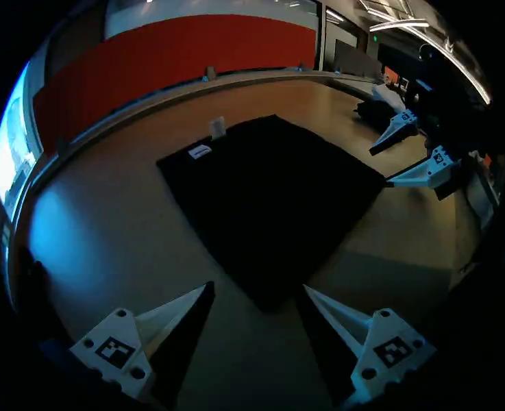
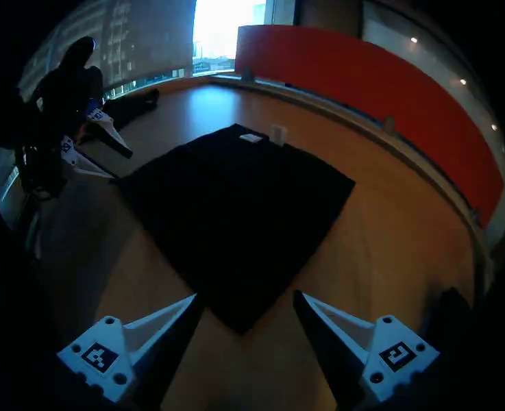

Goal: Fold towel

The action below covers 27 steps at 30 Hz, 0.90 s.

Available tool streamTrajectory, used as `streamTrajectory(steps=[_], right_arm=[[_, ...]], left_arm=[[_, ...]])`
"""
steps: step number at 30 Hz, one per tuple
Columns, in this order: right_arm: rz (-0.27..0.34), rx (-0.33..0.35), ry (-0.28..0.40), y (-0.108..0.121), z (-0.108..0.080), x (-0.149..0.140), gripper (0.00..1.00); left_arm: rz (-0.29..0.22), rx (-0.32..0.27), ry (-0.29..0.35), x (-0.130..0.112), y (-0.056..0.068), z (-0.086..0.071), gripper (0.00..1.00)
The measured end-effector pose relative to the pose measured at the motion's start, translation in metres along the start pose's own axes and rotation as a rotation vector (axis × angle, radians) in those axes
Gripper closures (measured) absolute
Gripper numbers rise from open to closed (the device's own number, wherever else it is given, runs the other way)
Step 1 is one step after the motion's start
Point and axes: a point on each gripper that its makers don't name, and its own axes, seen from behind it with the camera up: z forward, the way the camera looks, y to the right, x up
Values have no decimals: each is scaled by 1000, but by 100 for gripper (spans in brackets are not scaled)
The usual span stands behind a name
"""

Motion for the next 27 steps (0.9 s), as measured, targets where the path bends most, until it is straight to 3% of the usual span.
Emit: streamTrajectory(steps=[16, 27], right_arm=[[5, 35, -40, -3, 2, -17, 9], [16, 69, -40, -8, 3, -19, 23]], left_arm=[[5, -45, -53, -11, 15, 11, 16], [6, -46, -64, -12, 16, 15, 22]])
